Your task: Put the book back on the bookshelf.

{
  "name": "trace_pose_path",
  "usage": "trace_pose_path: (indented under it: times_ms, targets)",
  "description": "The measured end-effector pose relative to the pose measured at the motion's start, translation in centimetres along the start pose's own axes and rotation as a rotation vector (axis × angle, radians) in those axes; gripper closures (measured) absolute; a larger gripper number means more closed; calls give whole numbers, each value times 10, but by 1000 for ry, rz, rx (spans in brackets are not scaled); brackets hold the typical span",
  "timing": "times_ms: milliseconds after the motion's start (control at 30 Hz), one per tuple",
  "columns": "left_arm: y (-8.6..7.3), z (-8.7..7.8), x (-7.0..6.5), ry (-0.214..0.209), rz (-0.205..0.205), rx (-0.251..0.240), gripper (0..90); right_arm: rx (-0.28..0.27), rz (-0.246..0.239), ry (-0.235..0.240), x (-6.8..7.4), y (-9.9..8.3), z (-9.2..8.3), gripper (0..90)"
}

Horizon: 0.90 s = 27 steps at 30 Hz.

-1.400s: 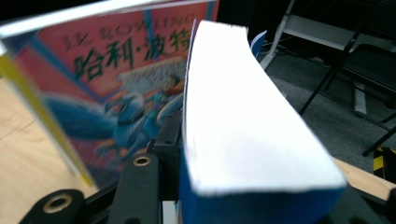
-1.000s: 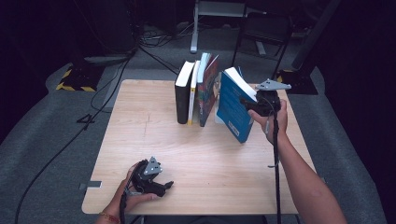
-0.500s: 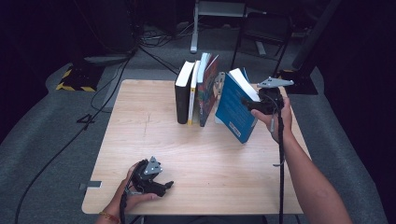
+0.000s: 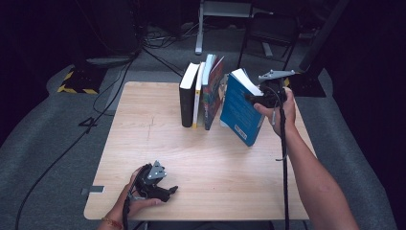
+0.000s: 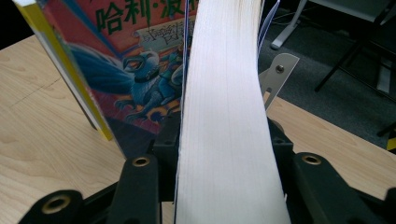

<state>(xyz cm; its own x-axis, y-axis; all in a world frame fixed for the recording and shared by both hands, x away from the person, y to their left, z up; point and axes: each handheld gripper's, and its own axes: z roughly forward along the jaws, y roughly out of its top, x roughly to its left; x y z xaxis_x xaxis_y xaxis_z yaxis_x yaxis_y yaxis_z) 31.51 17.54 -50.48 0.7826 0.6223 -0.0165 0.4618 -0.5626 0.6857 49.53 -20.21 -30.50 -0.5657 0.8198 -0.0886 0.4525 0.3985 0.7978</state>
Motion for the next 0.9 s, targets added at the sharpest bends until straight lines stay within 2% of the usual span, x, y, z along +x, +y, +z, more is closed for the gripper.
trace_pose_path:
  times_ms: [33, 233, 467, 700, 900]
  targets:
    - [0, 0, 0, 0, -1, 0, 124, 2, 13, -8, -1, 3, 1, 599]
    - [0, 0, 0, -2, -1, 0, 124, 30, 21, -55, 1, 25, 9, 598]
    - [-1, -1, -1, -12, 8, 1, 124, 33, 35, -110, 4, 44, 24, 597]
    - [0, 0, 0, -19, 18, 2, 124, 18, 73, -120, -5, 58, 33, 595]
    - [0, 0, 0, -19, 18, 2, 124, 0, 75, -130, -9, 65, 44, 593]
